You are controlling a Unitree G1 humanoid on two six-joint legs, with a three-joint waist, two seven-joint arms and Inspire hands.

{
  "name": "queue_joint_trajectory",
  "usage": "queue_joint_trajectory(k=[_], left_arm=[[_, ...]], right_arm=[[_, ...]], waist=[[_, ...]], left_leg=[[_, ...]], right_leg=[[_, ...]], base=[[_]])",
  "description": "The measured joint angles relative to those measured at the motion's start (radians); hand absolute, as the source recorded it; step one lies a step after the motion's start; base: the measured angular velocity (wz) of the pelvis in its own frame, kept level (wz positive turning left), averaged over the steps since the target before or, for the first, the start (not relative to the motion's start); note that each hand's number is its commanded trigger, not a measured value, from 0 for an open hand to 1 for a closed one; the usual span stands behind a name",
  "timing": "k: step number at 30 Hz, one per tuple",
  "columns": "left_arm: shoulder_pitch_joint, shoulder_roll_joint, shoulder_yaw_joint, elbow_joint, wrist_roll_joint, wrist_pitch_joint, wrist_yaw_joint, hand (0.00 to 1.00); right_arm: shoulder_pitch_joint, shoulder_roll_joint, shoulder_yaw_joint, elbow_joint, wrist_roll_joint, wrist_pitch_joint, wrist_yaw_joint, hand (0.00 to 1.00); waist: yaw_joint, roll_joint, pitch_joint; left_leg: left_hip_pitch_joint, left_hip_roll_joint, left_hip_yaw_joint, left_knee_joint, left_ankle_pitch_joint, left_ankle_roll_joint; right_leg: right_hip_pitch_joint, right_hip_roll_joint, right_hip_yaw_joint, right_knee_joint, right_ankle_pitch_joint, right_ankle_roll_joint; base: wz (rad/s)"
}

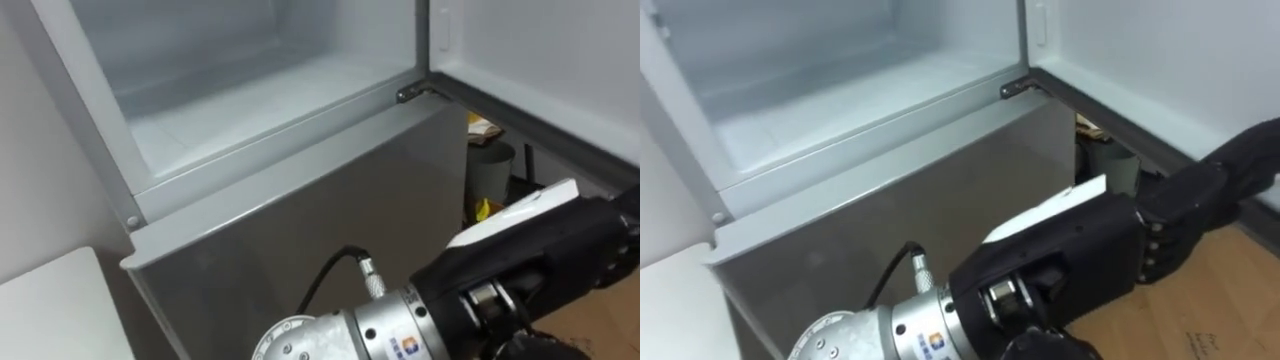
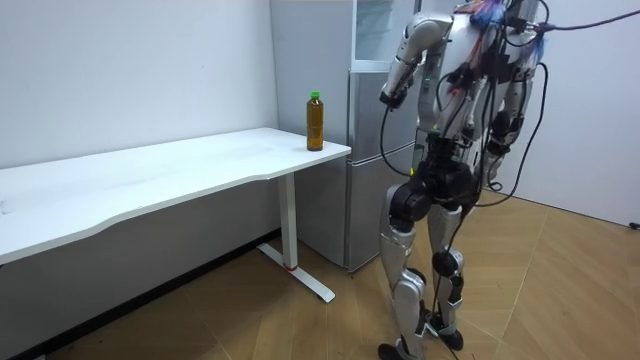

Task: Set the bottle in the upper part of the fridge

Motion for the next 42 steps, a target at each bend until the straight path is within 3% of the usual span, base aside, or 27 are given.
queue_joint_trajectory(k=[2, 4, 10, 15, 19, 26, 35, 38, 42], left_arm=[[0.009, 0.034, 0.006, -0.023, 0.005, 0.004, -0.001, 0.00], [0.036, 0.089, 0.035, -0.071, 0.023, 0.012, -0.005, 0.00], [0.102, 0.150, 0.181, -0.200, 0.094, 0.013, 0.015, 0.00], [0.133, 0.145, 0.269, -0.221, 0.108, 0.011, 0.068, 0.00], [0.190, 0.145, 0.304, -0.269, 0.128, 0.011, 0.086, 0.00], [0.211, 0.146, 0.382, -0.302, 0.135, 0.001, 0.168, 0.00], [0.262, 0.145, 0.659, -0.341, 0.152, -0.049, 0.296, 0.00], [0.297, 0.141, 0.754, -0.371, 0.156, -0.096, 0.367, 0.00], [0.339, 0.137, 0.853, -0.380, 0.184, -0.134, 0.476, 0.00]], right_arm=[[0.009, -0.003, -0.008, 0.001, 0.014, 0.001, 0.000, 0.00], [0.024, 0.001, -0.034, -0.001, 0.018, 0.000, 0.001, 0.00], [0.052, 0.007, -0.038, 0.011, 0.011, -0.012, 0.000, 0.00], [0.058, 0.011, -0.035, 0.005, -0.055, -0.019, -0.014, 0.00], [0.064, 0.036, -0.034, 0.002, -0.070, -0.019, -0.030, 0.00], [0.077, 0.047, -0.027, 0.002, -0.065, -0.025, -0.038, 0.00], [0.118, 0.054, -0.085, 0.008, -0.057, -0.044, -0.039, 0.00], [0.134, 0.069, -0.116, 0.010, -0.054, -0.045, -0.039, 0.00], [0.153, 0.068, -0.128, 0.009, -0.056, -0.055, -0.046, 0.00]], waist=[[0.024, -0.002, 0.0002], [0.053, -0.009, 0.0023], [0.133, -0.042, -0.0105], [0.198, -0.055, -0.0115], [0.215, -0.062, -0.0146], [0.260, -0.061, -0.0174], [0.315, -0.055, -0.0207], [0.336, -0.067, -0.0208], [0.377, -0.067, -0.0282]], left_leg=[[-0.007, -0.001, -0.014, 0.002, 0.000, 0.000], [-0.017, -0.004, -0.040, 0.002, 0.001, 0.001], [-0.044, -0.010, -0.102, 0.005, 0.008, 0.003], [-0.043, -0.008, -0.137, 0.005, 0.010, 0.000], [-0.046, -0.006, -0.164, 0.005, 0.012, -0.004], [-0.042, -0.009, -0.175, 0.004, 0.012, -0.004], [-0.020, -0.010, -0.182, 0.006, 0.012, -0.004], [-0.019, -0.020, -0.191, 0.009, 0.014, -0.003], [-0.015, -0.023, -0.196, 0.010, 0.014, -0.003]], right_leg=[[-0.005, -0.002, -0.010, 0.002, -0.002, 0.001], [-0.006, -0.005, -0.030, 0.003, -0.002, 0.002], [0.002, -0.010, -0.086, 0.001, -0.002, 0.002], [0.016, -0.009, -0.126, 0.003, -0.002, 0.002], [0.025, -0.006, -0.148, 0.002, -0.002, 0.002], [0.037, -0.008, -0.162, 0.001, -0.002, 0.002], [0.064, -0.008, -0.165, -0.001, -0.003, 0.003], [0.069, -0.015, -0.165, -0.014, -0.019, -0.003], [0.076, -0.017, -0.170, -0.014, -0.020, -0.002]], base=[[0.18], [0.32], [0.30], [0.17], [0.21], [0.03], [0.01], [0.05], [0.04]])
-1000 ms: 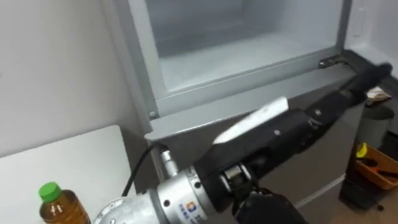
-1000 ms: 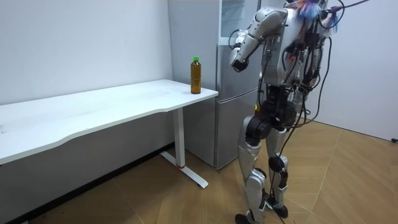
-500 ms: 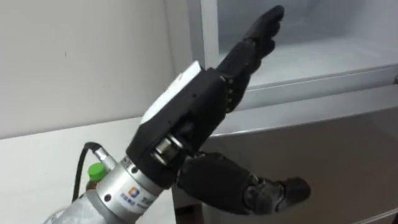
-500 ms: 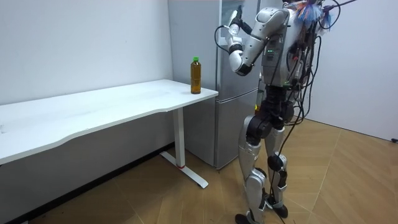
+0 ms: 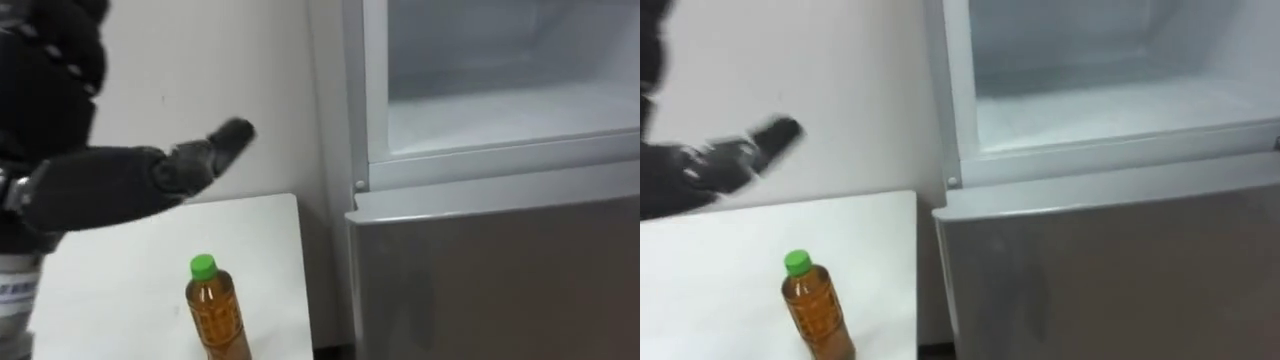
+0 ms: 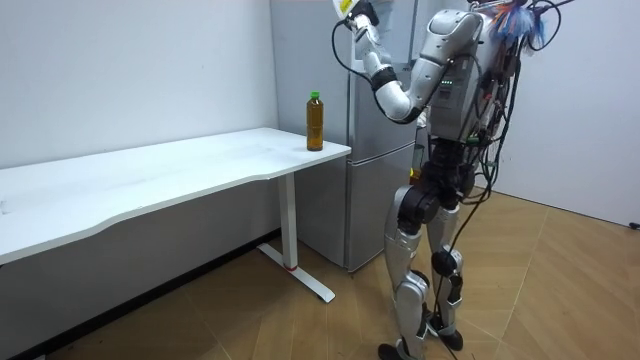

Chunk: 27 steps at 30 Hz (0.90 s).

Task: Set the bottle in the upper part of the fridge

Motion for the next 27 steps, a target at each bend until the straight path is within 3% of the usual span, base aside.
queue_joint_trajectory(k=[3, 4, 6, 7, 10, 17, 19, 21, 22, 27], left_arm=[[0.017, -0.001, 0.064, 0.000, 0.019, -0.015, 0.067, 0.00], [0.032, -0.001, 0.090, -0.002, 0.019, -0.020, 0.086, 0.00], [0.061, -0.001, 0.133, -0.002, 0.025, -0.025, 0.111, 0.00], [0.078, -0.001, 0.152, -0.002, 0.039, -0.028, 0.131, 0.00], [0.126, -0.001, 0.185, 0.007, 0.037, -0.045, 0.178, 0.00], [0.261, -0.002, 0.224, 0.055, 0.036, -0.063, 0.283, 0.00], [0.357, -0.026, 0.227, 0.101, 0.036, -0.067, 0.312, 0.00], [0.397, -0.056, 0.228, 0.138, 0.038, -0.067, 0.332, 0.00], [0.415, -0.067, 0.226, 0.170, 0.038, -0.068, 0.342, 0.00], [0.453, -0.069, 0.208, 0.371, 0.033, -0.086, 0.375, 0.00]], right_arm=[[0.009, 0.004, -0.009, 0.000, 0.000, 0.000, -0.007, 0.00], [0.011, 0.005, -0.011, -0.003, 0.000, 0.000, -0.007, 0.00], [0.024, 0.007, -0.026, -0.023, -0.005, 0.000, -0.005, 0.00], [0.029, 0.009, -0.029, -0.025, -0.006, 0.000, -0.005, 0.00], [0.045, 0.011, -0.035, -0.048, -0.013, 0.000, -0.007, 0.00], [0.055, 0.012, -0.053, -0.058, -0.022, 0.000, -0.027, 0.00], [0.067, 0.013, -0.076, -0.065, -0.028, 0.000, -0.032, 0.00], [0.069, 0.015, -0.084, -0.085, -0.051, 0.001, -0.032, 0.00], [0.072, 0.013, -0.085, -0.090, -0.072, 0.001, -0.031, 0.00], [0.066, 0.002, -0.084, -0.088, -0.101, 0.000, -0.031, 0.00]], waist=[[0.014, -0.005, 0.0031], [0.021, 0.000, -0.0007], [0.022, -0.004, 0.0024], [0.023, 0.000, -0.0001], [0.040, -0.006, 0.0065], [0.051, 0.000, 0.0068], [0.050, 0.002, 0.0074], [0.051, 0.005, 0.0057], [0.049, -0.001, 0.0085], [0.058, -0.004, 0.0097]], left_leg=[[-0.002, -0.003, -0.022, 0.005, 0.000, 0.000], [-0.006, -0.004, -0.025, 0.009, 0.000, 0.000], [-0.011, -0.004, -0.032, 0.011, 0.000, 0.000], [-0.012, -0.005, -0.041, 0.011, 0.000, 0.000], [-0.014, -0.009, -0.046, 0.011, 0.000, 0.000], [-0.012, -0.018, -0.058, 0.014, 0.000, 0.001], [-0.012, -0.020, -0.058, 0.014, -0.001, 0.001], [-0.012, -0.019, -0.058, 0.014, -0.001, 0.001], [-0.012, -0.019, -0.058, 0.014, -0.001, 0.001], [-0.015, -0.020, -0.070, 0.015, -0.001, 0.002]], right_leg=[[0.012, -0.003, -0.023, -0.002, -0.002, 0.002], [0.013, -0.003, -0.026, -0.002, -0.003, 0.002], [0.013, -0.003, -0.033, -0.003, -0.003, 0.002], [0.015, -0.003, -0.039, -0.003, -0.004, 0.002], [0.017, -0.006, -0.047, -0.003, -0.008, 0.003], [0.027, -0.013, -0.051, -0.002, -0.011, 0.009], [0.027, -0.016, -0.051, -0.002, -0.012, 0.010], [0.026, -0.016, -0.052, -0.002, -0.012, 0.010], [0.027, -0.015, -0.057, -0.001, -0.012, 0.010], [0.027, -0.015, -0.059, -0.001, -0.013, 0.010]], base=[[0.19], [0.19], [0.13], [0.17], [0.09], [0.05], [0.00], [0.00], [0.04], [0.03]])
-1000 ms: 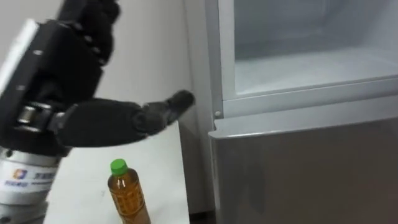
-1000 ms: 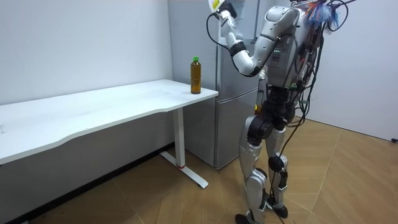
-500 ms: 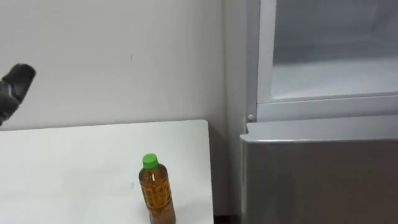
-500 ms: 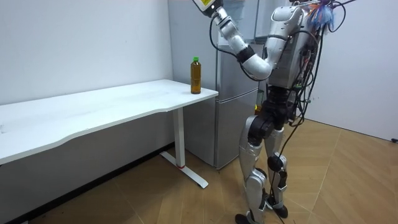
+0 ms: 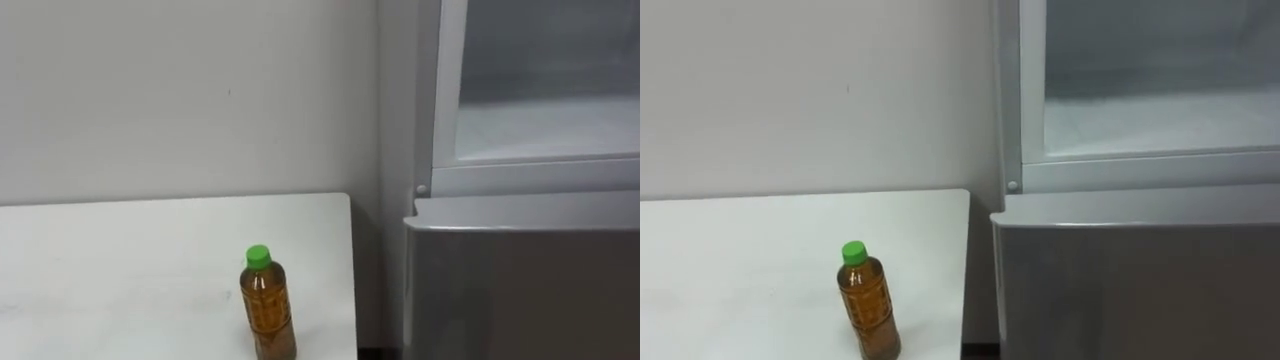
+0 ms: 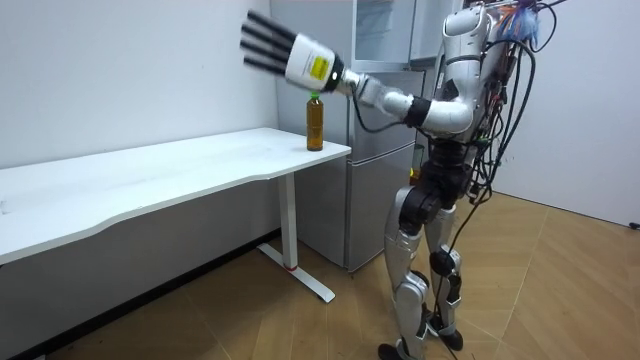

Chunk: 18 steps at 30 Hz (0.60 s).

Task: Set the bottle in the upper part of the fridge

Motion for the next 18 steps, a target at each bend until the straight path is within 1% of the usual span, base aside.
queue_joint_trajectory(k=[1, 2, 3, 4, 5, 6, 7, 8, 9, 10, 11, 13, 14, 16, 17, 18], left_arm=[[0.013, -0.002, -0.015, 0.048, -0.018, 0.000, 0.016, 0.00], [0.023, -0.004, -0.025, 0.065, -0.023, 0.000, 0.022, 0.00], [0.041, -0.011, -0.042, 0.098, -0.044, -0.001, 0.030, 0.00], [0.059, -0.012, -0.063, 0.138, -0.067, -0.007, 0.033, 0.00], [0.065, -0.012, -0.071, 0.161, -0.070, -0.008, 0.032, 0.00], [0.074, -0.012, -0.084, 0.219, -0.071, -0.014, 0.030, 0.00], [0.078, -0.012, -0.097, 0.274, -0.078, -0.015, 0.030, 0.00], [0.079, -0.012, -0.106, 0.302, -0.089, -0.016, 0.030, 0.00], [0.079, -0.012, -0.123, 0.362, -0.109, -0.018, 0.029, 0.00], [0.079, -0.011, -0.145, 0.442, -0.117, -0.035, 0.026, 0.00], [0.081, -0.011, -0.157, 0.479, -0.118, -0.037, 0.022, 0.00], [0.099, -0.012, -0.222, 0.611, -0.118, -0.038, 0.007, 0.00], [0.102, -0.013, -0.237, 0.643, -0.122, -0.038, 0.000, 0.00], [0.116, -0.013, -0.283, 0.776, -0.137, -0.041, -0.033, 0.00], [0.115, -0.013, -0.291, 0.818, -0.137, -0.044, -0.043, 0.00], [0.115, -0.013, -0.306, 0.895, -0.137, -0.045, -0.060, 0.00]], right_arm=[[0.002, 0.000, 0.000, 0.000, -0.001, 0.000, 0.000, 0.00], [0.002, 0.000, 0.001, 0.000, -0.001, 0.000, 0.000, 0.00], [0.004, 0.000, 0.001, 0.000, -0.001, 0.000, 0.001, 0.00], [0.002, 0.000, 0.000, -0.001, -0.009, 0.000, 0.003, 0.00], [0.002, 0.000, -0.002, -0.003, -0.016, 0.000, 0.004, 0.00], [0.001, 0.000, -0.003, -0.004, -0.021, 0.000, 0.007, 0.00], [0.001, 0.000, -0.006, -0.004, -0.021, -0.001, 0.013, 0.00], [0.002, 0.000, -0.006, -0.004, -0.019, -0.001, 0.015, 0.00], [0.002, 0.000, -0.006, -0.003, -0.016, -0.001, 0.017, 0.00], [-0.001, 0.000, -0.005, -0.003, -0.015, -0.001, 0.019, 0.00], [-0.002, 0.000, -0.005, -0.004, -0.017, -0.002, 0.019, 0.00], [-0.003, 0.000, -0.005, -0.004, -0.026, -0.010, 0.018, 0.00], [-0.003, 0.000, -0.005, -0.004, -0.026, -0.011, 0.018, 0.00], [-0.002, -0.002, -0.004, -0.001, -0.029, -0.012, 0.018, 0.00], [-0.002, -0.004, -0.004, 0.004, -0.029, -0.012, 0.019, 0.00], [-0.003, -0.004, -0.004, 0.012, -0.026, -0.013, 0.019, 0.00]], waist=[[0.000, 0.001, -0.0014], [0.002, -0.002, -0.0013], [0.004, -0.008, -0.0009], [0.010, -0.008, -0.0045], [0.009, -0.011, -0.0043], [0.008, -0.014, -0.0037], [0.008, -0.016, -0.0053], [0.009, -0.020, -0.0050], [0.011, -0.021, -0.0068], [0.012, -0.021, -0.0040], [0.012, -0.024, -0.0019], [0.010, -0.026, -0.0034], [0.013, -0.028, -0.0033], [0.010, -0.032, -0.0021], [0.010, -0.036, 0.0005], [0.007, -0.035, 0.0002]], left_leg=[[0.000, 0.000, -0.001, 0.000, 0.000, 0.000], [0.000, 0.000, -0.001, 0.000, 0.000, 0.000], [0.003, 0.000, -0.001, -0.001, 0.000, 0.000], [0.003, 0.000, -0.001, -0.001, 0.000, 0.000], [0.003, 0.000, -0.002, -0.001, 0.000, 0.000], [0.001, 0.000, -0.003, -0.001, 0.000, 0.000], [0.001, 0.000, -0.004, -0.001, 0.000, 0.000], [0.001, 0.000, -0.005, -0.001, 0.000, 0.000], [0.002, 0.000, -0.006, 0.000, 0.000, 0.000], [0.002, 0.000, -0.007, 0.000, 0.000, 0.000], [0.001, 0.000, -0.006, 0.000, 0.000, 0.000], [0.001, 0.000, -0.004, 0.000, -0.001, 0.001], [0.001, 0.000, -0.003, 0.000, -0.002, 0.002], [0.002, 0.000, -0.004, -0.001, -0.003, 0.004], [0.002, 0.000, -0.005, -0.001, -0.004, 0.004], [0.003, 0.000, -0.006, 0.000, -0.005, 0.006]], right_leg=[[0.000, 0.001, 0.000, 0.000, 0.000, 0.000], [0.000, 0.001, 0.001, 0.000, 0.000, 0.000], [0.000, 0.001, 0.006, 0.000, 0.000, 0.000], [0.000, 0.001, 0.005, 0.000, 0.000, 0.000], [0.000, 0.001, 0.005, 0.000, 0.000, 0.000], [0.000, 0.001, 0.001, -0.001, 0.000, 0.000], [0.001, 0.001, -0.001, -0.001, 0.000, 0.000], [0.001, 0.001, -0.001, -0.001, 0.000, 0.000], [0.003, 0.001, -0.001, -0.001, 0.000, 0.000], [0.005, 0.001, -0.003, -0.002, 0.000, 0.000], [0.005, 0.001, -0.003, -0.002, 0.000, 0.000], [0.003, 0.000, -0.008, -0.002, 0.000, 0.000], [0.003, 0.000, -0.008, -0.002, 0.000, 0.000], [0.006, 0.000, -0.003, -0.002, 0.000, 0.000], [0.007, 0.000, -0.003, -0.002, 0.000, 0.000], [0.014, 0.000, -0.005, -0.003, -0.001, 0.000]], base=[[0.00], [0.00], [-0.05], [-0.04], [0.00], [0.03], [0.04], [0.04], [0.05], [0.04], [0.00], [0.00], [0.00], [0.00], [0.00], [0.06]])
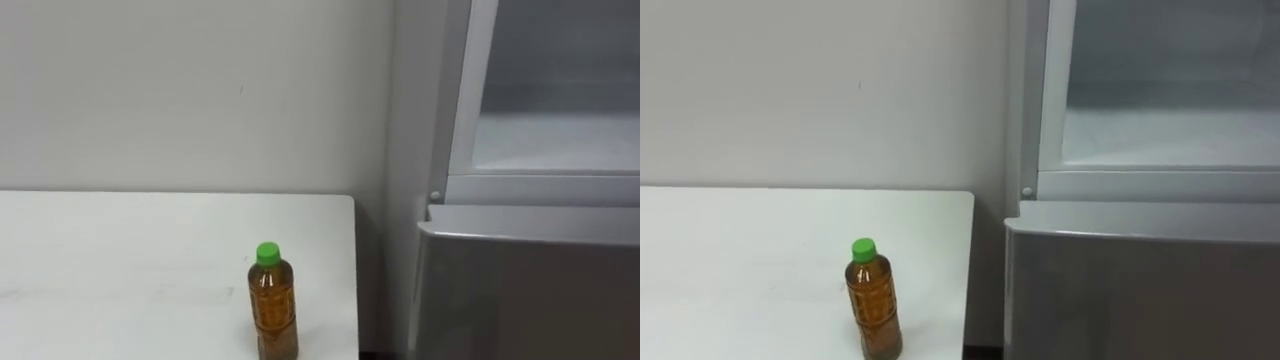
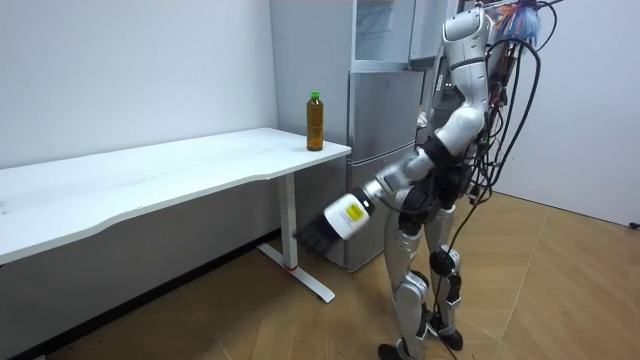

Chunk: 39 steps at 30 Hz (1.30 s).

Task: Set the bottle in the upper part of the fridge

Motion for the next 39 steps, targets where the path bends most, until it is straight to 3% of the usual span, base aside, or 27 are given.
queue_joint_trajectory(k=[2, 10, 20, 22, 25, 39], left_arm=[[0.002, 0.000, -0.018, 0.087, 0.000, 0.000, -0.025, 0.00], [-0.020, -0.001, -0.061, 0.360, 0.014, -0.004, -0.110, 0.00], [-0.088, 0.005, -0.140, 0.422, 0.141, 0.011, -0.190, 0.00], [-0.112, 0.015, -0.162, 0.439, 0.141, 0.011, -0.208, 0.00], [-0.120, 0.021, -0.195, 0.440, 0.138, 0.009, -0.233, 0.00], [-0.142, 0.041, -0.206, 0.469, 0.137, -0.008, -0.339, 0.00]], right_arm=[[0.002, 0.000, 0.004, 0.007, 0.001, -0.005, 0.000, 0.00], [-0.037, 0.002, 0.036, 0.052, 0.005, -0.020, 0.012, 0.00], [-0.063, 0.002, 0.089, 0.058, 0.006, -0.028, 0.030, 0.00], [-0.071, 0.000, 0.121, 0.052, 0.008, -0.041, 0.047, 0.00], [-0.071, 0.001, 0.156, 0.031, 0.007, -0.047, 0.052, 0.00], [-0.097, 0.002, 0.188, -0.091, 0.005, -0.066, 0.096, 0.00]], waist=[[-0.003, -0.006, 0.0034], [-0.013, -0.004, 0.0039], [-0.044, -0.006, 0.0044], [-0.053, -0.010, 0.0011], [-0.055, -0.010, 0.0025], [-0.053, -0.022, 0.0062]], left_leg=[[-0.001, 0.000, 0.000, 0.002, -0.002, 0.001], [-0.003, -0.002, 0.000, 0.009, -0.005, 0.003], [-0.003, -0.002, 0.003, 0.001, -0.004, 0.003], [-0.017, -0.002, 0.004, 0.004, -0.004, 0.003], [-0.017, -0.002, 0.010, 0.006, -0.004, 0.003], [-0.018, -0.001, 0.022, 0.000, -0.004, 0.004]], right_leg=[[0.000, -0.001, -0.008, 0.000, -0.001, 0.001], [0.002, -0.003, -0.011, 0.001, -0.002, 0.002], [-0.004, -0.003, -0.006, 0.001, -0.002, 0.003], [-0.017, -0.003, -0.004, 0.002, -0.002, 0.002], [-0.019, -0.004, 0.002, 0.003, -0.002, 0.003], [-0.035, -0.005, 0.018, 0.015, -0.002, 0.004]], base=[[0.06], [0.00], [0.00], [0.00], [-0.05], [-0.03]])
